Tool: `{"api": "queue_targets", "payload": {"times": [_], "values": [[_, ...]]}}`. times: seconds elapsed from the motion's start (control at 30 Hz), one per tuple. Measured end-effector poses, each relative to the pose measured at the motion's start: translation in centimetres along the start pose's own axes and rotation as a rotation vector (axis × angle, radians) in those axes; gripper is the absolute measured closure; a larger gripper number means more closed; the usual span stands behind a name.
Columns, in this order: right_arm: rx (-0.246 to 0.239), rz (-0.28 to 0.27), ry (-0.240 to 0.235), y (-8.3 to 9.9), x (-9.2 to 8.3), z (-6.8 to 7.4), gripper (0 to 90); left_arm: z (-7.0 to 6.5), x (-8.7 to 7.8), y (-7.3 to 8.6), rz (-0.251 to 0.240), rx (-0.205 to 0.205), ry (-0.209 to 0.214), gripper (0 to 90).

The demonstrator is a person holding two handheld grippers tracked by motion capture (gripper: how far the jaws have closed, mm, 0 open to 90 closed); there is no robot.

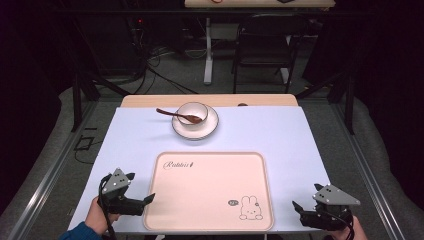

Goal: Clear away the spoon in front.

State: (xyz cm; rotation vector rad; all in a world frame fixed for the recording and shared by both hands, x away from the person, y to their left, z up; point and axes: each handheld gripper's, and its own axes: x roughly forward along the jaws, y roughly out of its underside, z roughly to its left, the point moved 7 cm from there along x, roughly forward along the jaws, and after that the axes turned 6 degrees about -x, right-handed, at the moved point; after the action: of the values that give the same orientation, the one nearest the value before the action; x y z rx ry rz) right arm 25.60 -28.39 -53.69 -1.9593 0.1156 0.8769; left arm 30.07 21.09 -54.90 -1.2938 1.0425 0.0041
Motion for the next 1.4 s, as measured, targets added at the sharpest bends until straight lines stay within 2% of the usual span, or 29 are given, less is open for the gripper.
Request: {"api": "queue_targets", "payload": {"times": [0.3,0.53,0.67,0.77,0.83,1.13,1.23,1.4], "values": [[0.005,0.005,-0.006,0.0,0.2,0.0,14.3,0.6,0.2,-0.2,-0.008,-0.025,-0.015,2.9],[-0.008,0.003,-0.012,-0.4,0.6,0.1,14.3,0.4,0.4,-0.2,0.001,0.003,-0.046,1.8],[-0.01,0.007,-0.018,-0.2,0.6,0.0,14.3,0.4,0.7,-0.5,0.04,-0.033,-0.036,0.0],[0.008,-0.013,-0.009,-0.2,0.3,-0.2,14.2,0.2,0.9,-0.9,0.038,-0.025,-0.035,0.0],[-0.009,-0.013,-0.012,-0.3,0.3,0.0,14.3,0.2,1.2,-1.0,0.044,-0.024,-0.037,0.0],[-0.017,-0.012,-0.019,-0.5,0.8,0.0,14.3,0.4,2.0,-2.2,0.015,-0.037,-0.051,0.0],[-0.023,-0.01,-0.025,-0.7,1.0,0.0,14.3,0.1,2.4,-2.5,0.019,-0.052,-0.033,0.0],[-0.03,-0.012,-0.027,-0.7,1.0,0.1,14.3,-0.3,2.9,-3.1,0.014,-0.035,-0.039,0.0]]}}
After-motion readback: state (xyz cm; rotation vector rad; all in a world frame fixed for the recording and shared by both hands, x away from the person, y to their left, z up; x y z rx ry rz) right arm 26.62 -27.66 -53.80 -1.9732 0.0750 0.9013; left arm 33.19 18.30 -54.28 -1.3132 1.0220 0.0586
